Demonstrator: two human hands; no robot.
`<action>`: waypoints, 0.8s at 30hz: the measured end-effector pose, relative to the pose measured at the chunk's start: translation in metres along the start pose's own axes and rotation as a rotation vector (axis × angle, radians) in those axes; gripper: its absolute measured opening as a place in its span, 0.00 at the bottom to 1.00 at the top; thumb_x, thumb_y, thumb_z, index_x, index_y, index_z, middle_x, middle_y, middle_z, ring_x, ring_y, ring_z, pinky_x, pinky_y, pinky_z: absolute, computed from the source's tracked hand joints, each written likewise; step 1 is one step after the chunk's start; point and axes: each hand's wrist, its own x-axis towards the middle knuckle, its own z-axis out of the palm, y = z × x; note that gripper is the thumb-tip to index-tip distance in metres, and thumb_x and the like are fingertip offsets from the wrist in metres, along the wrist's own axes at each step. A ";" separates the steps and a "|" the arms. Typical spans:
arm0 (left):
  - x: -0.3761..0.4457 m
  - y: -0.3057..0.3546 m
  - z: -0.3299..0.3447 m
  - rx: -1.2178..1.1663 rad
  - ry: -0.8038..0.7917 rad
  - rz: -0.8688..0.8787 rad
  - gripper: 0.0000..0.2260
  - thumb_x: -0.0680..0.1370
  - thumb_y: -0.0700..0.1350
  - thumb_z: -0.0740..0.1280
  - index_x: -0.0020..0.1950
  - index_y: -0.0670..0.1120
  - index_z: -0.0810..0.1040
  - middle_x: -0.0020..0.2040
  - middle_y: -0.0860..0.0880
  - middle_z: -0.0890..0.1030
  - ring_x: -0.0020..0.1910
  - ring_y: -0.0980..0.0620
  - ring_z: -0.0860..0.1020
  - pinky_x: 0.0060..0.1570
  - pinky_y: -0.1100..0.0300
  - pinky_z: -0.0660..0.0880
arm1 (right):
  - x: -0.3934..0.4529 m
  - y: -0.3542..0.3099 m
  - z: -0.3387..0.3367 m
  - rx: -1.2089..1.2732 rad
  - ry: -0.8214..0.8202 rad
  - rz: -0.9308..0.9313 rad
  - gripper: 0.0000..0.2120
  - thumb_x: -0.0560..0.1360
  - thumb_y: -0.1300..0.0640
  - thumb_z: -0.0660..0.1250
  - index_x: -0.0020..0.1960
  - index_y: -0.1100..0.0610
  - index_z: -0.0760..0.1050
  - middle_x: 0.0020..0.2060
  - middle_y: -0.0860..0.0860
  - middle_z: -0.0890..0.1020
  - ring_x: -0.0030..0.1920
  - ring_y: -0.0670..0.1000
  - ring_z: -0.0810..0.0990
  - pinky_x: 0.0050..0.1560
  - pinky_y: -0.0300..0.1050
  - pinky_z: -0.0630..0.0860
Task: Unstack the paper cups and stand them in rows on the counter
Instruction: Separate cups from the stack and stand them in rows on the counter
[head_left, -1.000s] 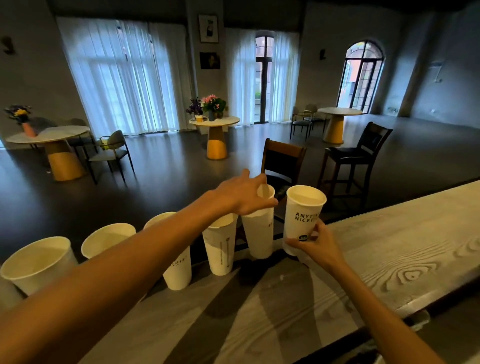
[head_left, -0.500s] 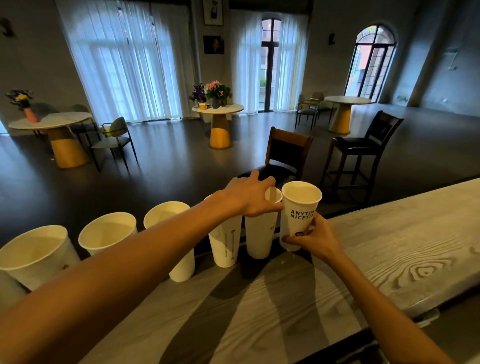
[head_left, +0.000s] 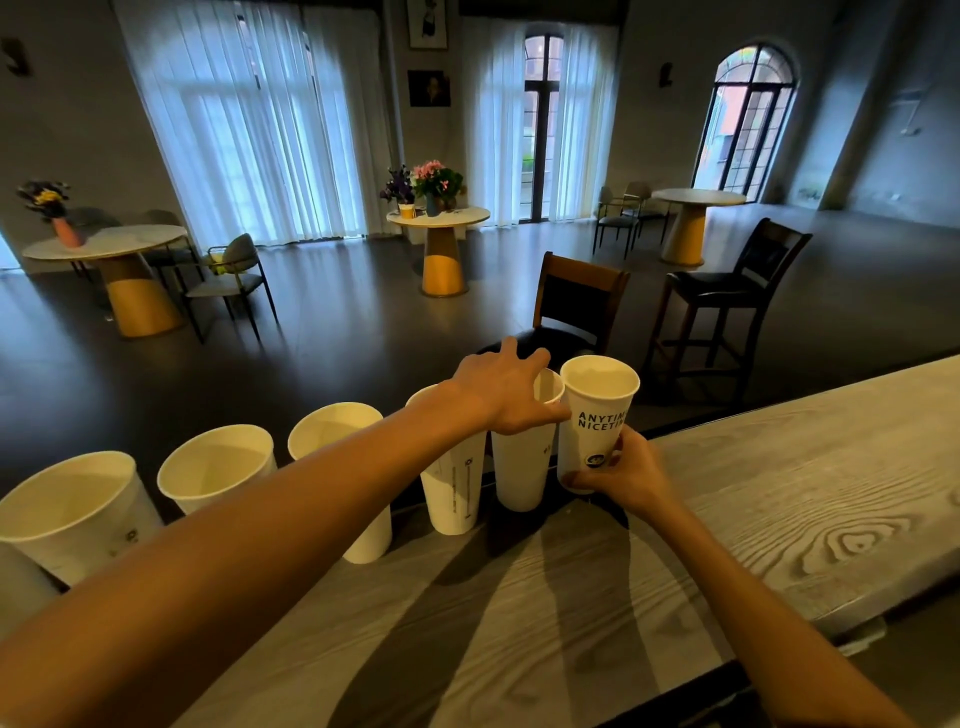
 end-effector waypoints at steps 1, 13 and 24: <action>-0.001 0.001 0.000 -0.001 -0.018 -0.007 0.36 0.75 0.72 0.59 0.78 0.53 0.59 0.76 0.40 0.63 0.65 0.38 0.74 0.57 0.47 0.75 | -0.001 0.001 -0.001 -0.011 -0.016 0.000 0.40 0.58 0.58 0.84 0.67 0.53 0.70 0.62 0.52 0.78 0.63 0.55 0.77 0.59 0.59 0.79; -0.026 0.021 -0.036 -0.044 0.049 0.001 0.41 0.74 0.75 0.55 0.81 0.56 0.52 0.80 0.40 0.55 0.77 0.35 0.58 0.73 0.33 0.57 | -0.040 -0.012 -0.051 -0.064 -0.020 0.001 0.60 0.56 0.53 0.85 0.77 0.48 0.52 0.70 0.56 0.69 0.68 0.57 0.71 0.63 0.61 0.75; -0.136 0.123 -0.050 -0.364 0.268 0.429 0.14 0.78 0.56 0.67 0.60 0.50 0.75 0.53 0.51 0.76 0.49 0.52 0.76 0.49 0.52 0.78 | -0.162 -0.050 -0.123 0.142 0.216 -0.169 0.34 0.69 0.61 0.78 0.70 0.58 0.66 0.57 0.54 0.77 0.54 0.51 0.79 0.46 0.36 0.78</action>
